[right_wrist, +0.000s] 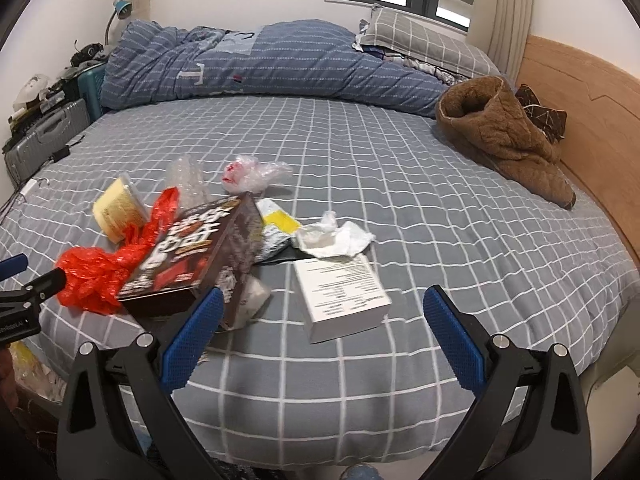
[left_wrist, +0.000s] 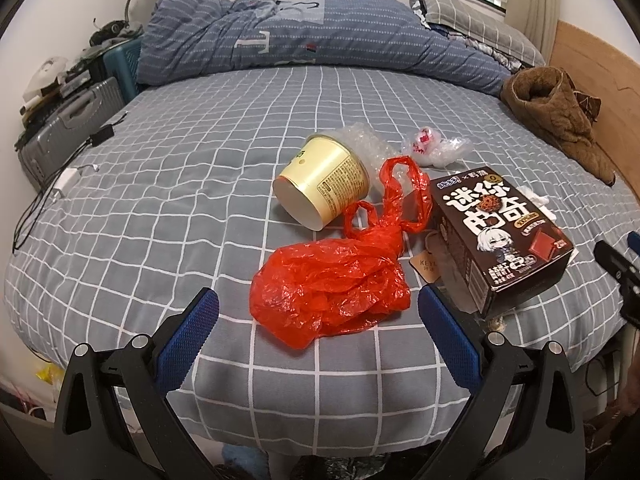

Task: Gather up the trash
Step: 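Grasp the red plastic bag with the left tool while the right tool grasps the white box, then carry the red bag and white box down toward the black bin with both tools, then open the left tool over the bin while the right tool drops the white box in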

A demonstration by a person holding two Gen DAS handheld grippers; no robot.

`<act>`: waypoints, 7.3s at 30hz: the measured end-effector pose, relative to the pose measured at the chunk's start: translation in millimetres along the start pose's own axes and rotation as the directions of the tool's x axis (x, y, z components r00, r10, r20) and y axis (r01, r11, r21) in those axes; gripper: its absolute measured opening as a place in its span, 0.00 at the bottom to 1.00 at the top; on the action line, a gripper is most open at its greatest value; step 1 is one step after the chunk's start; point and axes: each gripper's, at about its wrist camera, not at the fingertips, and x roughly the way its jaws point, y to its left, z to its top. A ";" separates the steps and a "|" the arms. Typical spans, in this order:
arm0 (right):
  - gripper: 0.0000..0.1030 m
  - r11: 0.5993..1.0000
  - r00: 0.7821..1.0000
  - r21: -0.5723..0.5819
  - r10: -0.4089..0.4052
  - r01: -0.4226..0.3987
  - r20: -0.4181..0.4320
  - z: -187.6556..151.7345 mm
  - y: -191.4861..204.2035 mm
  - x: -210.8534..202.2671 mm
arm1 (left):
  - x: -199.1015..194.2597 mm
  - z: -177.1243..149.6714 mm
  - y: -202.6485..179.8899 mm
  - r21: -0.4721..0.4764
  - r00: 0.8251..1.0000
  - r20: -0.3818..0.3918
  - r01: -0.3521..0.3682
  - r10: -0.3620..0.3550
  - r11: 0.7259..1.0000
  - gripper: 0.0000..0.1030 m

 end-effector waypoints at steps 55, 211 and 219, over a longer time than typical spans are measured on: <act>0.70 0.990 0.989 0.135 0.062 -0.043 -0.137 3.8 -29.1 53.0 | 31.0 2.4 -15.8 -0.002 0.991 -0.101 0.089 -0.088 0.996 0.29; 0.71 0.976 0.765 -0.020 0.158 -0.219 -0.625 -245.3 142.1 40.1 | 50.1 -243.3 54.1 -0.078 0.880 -0.475 -0.039 -0.002 0.996 0.92; 0.81 0.975 0.738 -0.004 0.166 -0.224 -0.655 -254.5 148.3 54.0 | 65.3 -247.0 57.9 -0.101 0.864 -0.503 -0.032 -0.023 0.994 0.92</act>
